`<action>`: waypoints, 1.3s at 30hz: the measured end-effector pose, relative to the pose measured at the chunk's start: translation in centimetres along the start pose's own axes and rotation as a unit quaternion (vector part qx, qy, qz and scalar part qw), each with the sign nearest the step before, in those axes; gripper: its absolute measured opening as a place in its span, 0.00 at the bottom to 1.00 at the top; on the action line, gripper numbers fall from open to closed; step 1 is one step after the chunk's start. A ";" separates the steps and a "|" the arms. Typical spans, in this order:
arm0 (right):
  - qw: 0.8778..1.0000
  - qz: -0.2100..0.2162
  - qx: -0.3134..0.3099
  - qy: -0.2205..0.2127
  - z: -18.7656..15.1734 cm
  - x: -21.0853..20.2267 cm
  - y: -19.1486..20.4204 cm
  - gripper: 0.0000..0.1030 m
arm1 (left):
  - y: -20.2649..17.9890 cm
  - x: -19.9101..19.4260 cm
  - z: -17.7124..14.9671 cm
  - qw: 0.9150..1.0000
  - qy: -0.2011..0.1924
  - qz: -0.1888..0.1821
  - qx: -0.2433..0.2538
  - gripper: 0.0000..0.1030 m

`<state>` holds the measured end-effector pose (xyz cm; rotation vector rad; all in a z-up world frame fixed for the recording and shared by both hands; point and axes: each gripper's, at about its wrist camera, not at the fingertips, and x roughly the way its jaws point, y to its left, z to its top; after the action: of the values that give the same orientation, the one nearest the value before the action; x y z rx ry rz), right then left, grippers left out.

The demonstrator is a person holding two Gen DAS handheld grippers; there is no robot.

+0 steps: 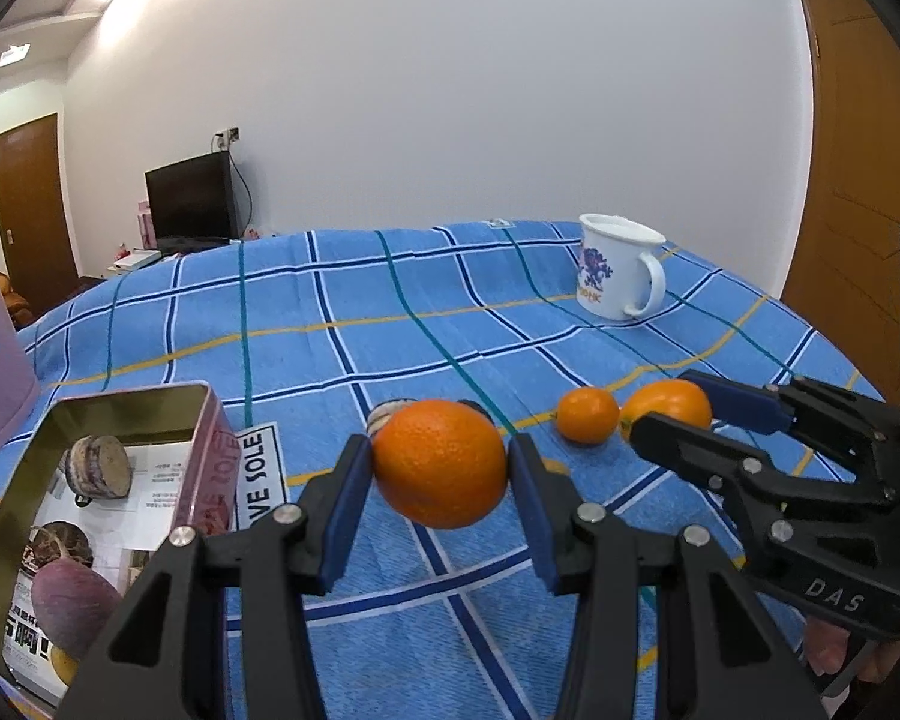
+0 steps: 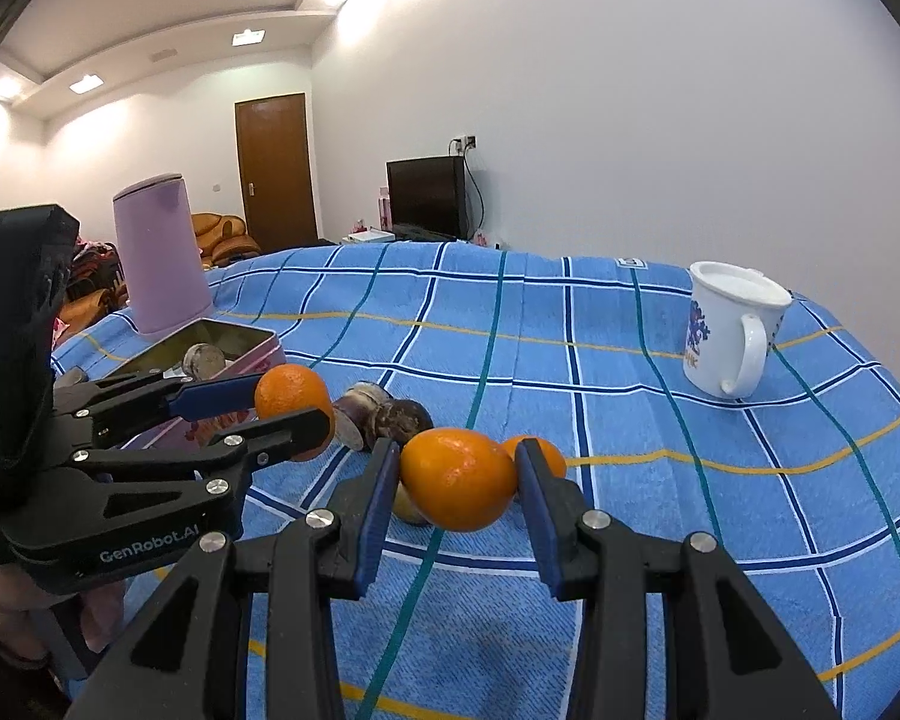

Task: Organize fruits
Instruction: 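Close the left tool on the large orange while the right tool closes on the small orange, then lift both held oranges and carry them toward the pink tin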

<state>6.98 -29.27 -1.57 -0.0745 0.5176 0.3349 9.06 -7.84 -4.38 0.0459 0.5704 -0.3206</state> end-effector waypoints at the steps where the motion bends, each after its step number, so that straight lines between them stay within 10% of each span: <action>1: 1.000 0.000 -0.001 -0.002 0.0 -0.1 0.0 0.41 | 0.0 0.0 0.0 1.000 -0.001 0.000 0.001 0.47; 39: 0.997 0.011 -0.025 -0.077 -0.3 -2.5 0.8 0.41 | 0.0 -2.8 -0.4 0.997 -0.073 0.023 0.000 0.47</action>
<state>4.51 -29.34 -0.59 -0.0907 0.3578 0.3730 6.62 -7.01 -3.21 0.0346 0.4237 -0.2766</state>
